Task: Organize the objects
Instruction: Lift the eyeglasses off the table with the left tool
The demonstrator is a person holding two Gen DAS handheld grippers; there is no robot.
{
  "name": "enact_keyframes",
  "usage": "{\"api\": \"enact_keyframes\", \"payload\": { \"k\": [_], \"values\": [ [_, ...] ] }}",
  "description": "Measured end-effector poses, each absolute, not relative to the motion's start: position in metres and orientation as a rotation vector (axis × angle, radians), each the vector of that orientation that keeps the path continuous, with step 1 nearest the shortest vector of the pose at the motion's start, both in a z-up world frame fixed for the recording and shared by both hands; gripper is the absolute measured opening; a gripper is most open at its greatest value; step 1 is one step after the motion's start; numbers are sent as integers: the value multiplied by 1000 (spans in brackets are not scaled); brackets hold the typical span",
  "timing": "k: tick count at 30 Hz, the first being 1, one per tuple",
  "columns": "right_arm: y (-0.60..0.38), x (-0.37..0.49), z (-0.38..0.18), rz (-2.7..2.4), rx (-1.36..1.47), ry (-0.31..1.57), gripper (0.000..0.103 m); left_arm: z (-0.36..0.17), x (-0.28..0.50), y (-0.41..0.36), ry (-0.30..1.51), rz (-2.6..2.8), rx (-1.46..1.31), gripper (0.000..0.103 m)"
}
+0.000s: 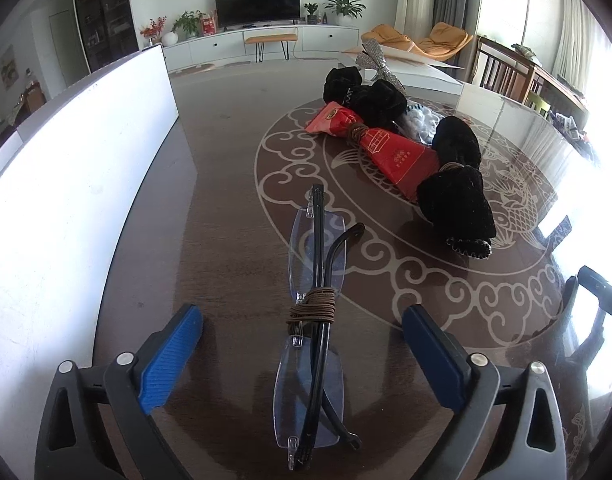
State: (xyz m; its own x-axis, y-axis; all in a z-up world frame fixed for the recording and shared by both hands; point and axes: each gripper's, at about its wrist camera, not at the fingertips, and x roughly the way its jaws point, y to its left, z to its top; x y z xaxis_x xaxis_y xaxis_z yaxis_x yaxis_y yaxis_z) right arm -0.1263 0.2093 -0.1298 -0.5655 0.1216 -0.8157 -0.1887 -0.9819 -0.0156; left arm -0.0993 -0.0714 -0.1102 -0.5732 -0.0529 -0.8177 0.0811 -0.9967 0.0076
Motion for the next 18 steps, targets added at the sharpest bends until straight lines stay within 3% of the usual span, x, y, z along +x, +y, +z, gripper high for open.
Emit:
{"api": "enact_keyframes", "payload": {
  "k": [18],
  "values": [
    [209, -126, -130, 2632, -1363, 109, 103, -109, -97, -71, 50, -2723, 1409, 103]
  ]
}}
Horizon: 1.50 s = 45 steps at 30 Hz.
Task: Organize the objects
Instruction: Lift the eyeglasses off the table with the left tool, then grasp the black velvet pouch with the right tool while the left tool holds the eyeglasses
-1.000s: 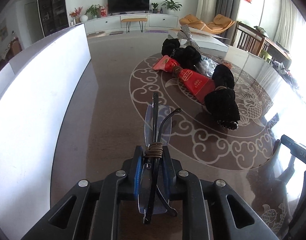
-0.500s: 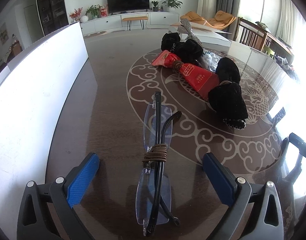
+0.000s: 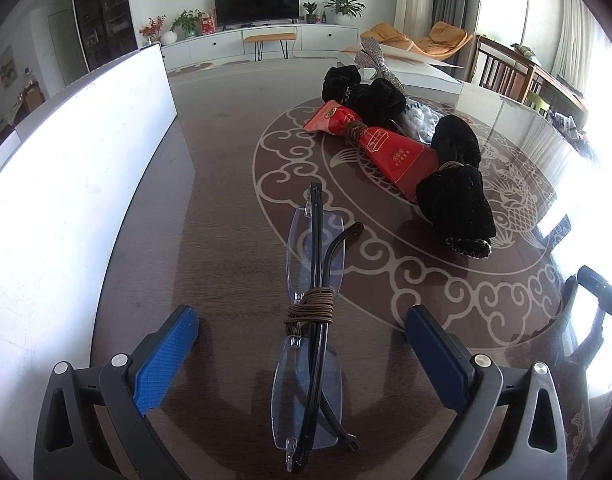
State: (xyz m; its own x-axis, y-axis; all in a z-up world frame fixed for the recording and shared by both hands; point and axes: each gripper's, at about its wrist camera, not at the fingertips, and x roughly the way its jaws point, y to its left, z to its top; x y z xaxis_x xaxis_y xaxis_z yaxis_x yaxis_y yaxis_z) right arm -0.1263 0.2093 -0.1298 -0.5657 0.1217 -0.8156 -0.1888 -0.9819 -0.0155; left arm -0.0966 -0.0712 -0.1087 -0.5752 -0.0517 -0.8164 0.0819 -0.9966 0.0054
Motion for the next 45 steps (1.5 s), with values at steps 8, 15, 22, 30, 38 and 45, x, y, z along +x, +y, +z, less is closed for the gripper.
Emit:
{"api": "enact_keyframes", "payload": {
  "k": [8, 15, 22, 30, 38, 45],
  "values": [
    [209, -126, -130, 2632, -1362, 109, 103, -109, -97, -71, 51, -2723, 1409, 103],
    [209, -127, -130, 2632, -1362, 109, 103, -109, -97, -71, 51, -2723, 1409, 103],
    [209, -130, -129, 2645, -1421, 93, 103, -109, -97, -71, 51, -2723, 1409, 103],
    [114, -181, -91, 2933, -1734, 490, 103, -109, -97, -71, 51, -2724, 1409, 103],
    [60, -209, -118, 2896, -1964, 374, 40, -108, -96, -71, 52, -2724, 1409, 103],
    [113, -134, -110, 2845, -2037, -47, 41, -101, -101, -76, 26, -2716, 1584, 103]
  ]
}}
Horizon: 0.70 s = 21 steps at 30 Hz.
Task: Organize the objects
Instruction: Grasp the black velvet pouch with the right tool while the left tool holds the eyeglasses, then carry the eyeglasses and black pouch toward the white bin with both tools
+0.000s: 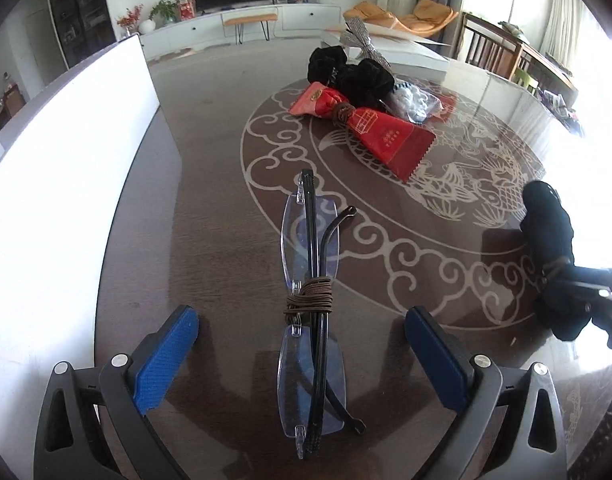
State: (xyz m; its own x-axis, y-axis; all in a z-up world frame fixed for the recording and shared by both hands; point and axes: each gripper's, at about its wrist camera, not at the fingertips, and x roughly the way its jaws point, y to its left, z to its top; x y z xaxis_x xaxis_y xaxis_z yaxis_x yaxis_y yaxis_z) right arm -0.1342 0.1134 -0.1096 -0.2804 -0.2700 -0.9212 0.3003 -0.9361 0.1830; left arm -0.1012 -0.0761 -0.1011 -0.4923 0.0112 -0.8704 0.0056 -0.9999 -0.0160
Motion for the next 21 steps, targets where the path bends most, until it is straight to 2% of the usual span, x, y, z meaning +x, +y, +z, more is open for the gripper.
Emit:
{"api": "enact_keyframes", "payload": {
  "k": [1, 2, 3, 4, 5, 6, 8, 9, 10, 16, 21],
  "values": [
    [119, -128, -110, -2257, 1632, 50, 43, -99, -101, -80, -63, 2701, -1575, 99],
    [123, -124, -109, -2261, 1638, 59, 50, -96, -100, -84, -96, 2707, -1558, 94],
    [125, -123, -108, -2269, 1643, 74, 58, -93, -99, -86, -103, 2718, -1550, 79],
    [125, -125, -107, -2283, 1639, 87, 60, -91, -100, -88, -89, 2725, -1549, 64],
    [125, -127, -105, -2302, 1628, 86, 60, -89, -101, -89, -66, 2732, -1547, 54],
    [125, -131, -103, -2316, 1618, 63, 60, -87, -101, -90, -47, 2736, -1547, 37],
    [124, -137, -107, -2303, 1622, -25, 59, -88, -100, -94, -64, 2730, -1543, 15],
    [125, -140, -110, -2291, 1641, -54, 40, -88, -99, -95, -84, 2728, -1535, 12],
    [126, -141, -111, -2301, 1657, -75, 29, -88, -97, -96, -108, 2723, -1528, 11],
    [131, -99, -99, -2367, 1579, -138, 29, -72, -65, -94, -214, 2727, -1398, 11],
    [137, -57, -94, -2358, 1526, -262, 29, -56, -39, -82, -280, 2655, -1366, 11]
  ]
}}
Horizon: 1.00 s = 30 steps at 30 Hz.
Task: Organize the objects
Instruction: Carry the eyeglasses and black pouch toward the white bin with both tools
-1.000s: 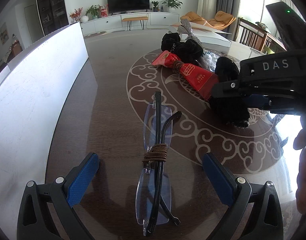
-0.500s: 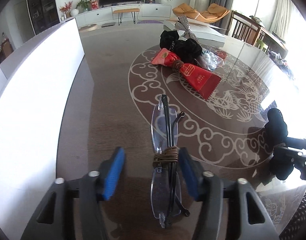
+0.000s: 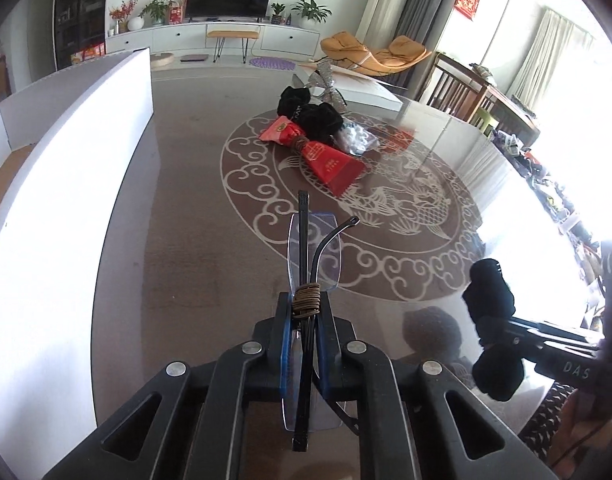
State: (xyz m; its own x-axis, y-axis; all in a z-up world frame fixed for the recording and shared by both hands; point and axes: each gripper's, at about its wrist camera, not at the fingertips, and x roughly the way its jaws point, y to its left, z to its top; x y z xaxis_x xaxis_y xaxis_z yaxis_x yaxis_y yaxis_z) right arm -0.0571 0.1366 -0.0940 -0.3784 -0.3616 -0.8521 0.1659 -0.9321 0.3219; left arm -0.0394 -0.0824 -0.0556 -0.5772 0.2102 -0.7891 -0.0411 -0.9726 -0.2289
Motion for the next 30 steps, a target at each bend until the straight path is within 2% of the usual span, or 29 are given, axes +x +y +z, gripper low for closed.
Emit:
{"api": "enact_keyframes", "payload": {
  "k": [9, 18, 24, 29, 30],
  "values": [
    [112, -33, -80, -2289, 1455, -332, 29, 19, -5, -115, -397, 2711, -1195, 11],
    [23, -27, -6, -2140, 1263, -270, 29, 62, 17, -211, -395, 2900, -1177, 11],
    [-89, -17, 44, -1964, 1137, -128, 30, 51, 30, -295, -434, 3047, -1301, 11],
    [-173, -2, 37, -1850, 1126, 3, 30, 19, 44, -343, -523, 3062, -1490, 11],
    [-188, -1, 29, -1826, 1137, 15, 33, 10, 45, -350, -556, 3055, -1550, 13]
  ]
}}
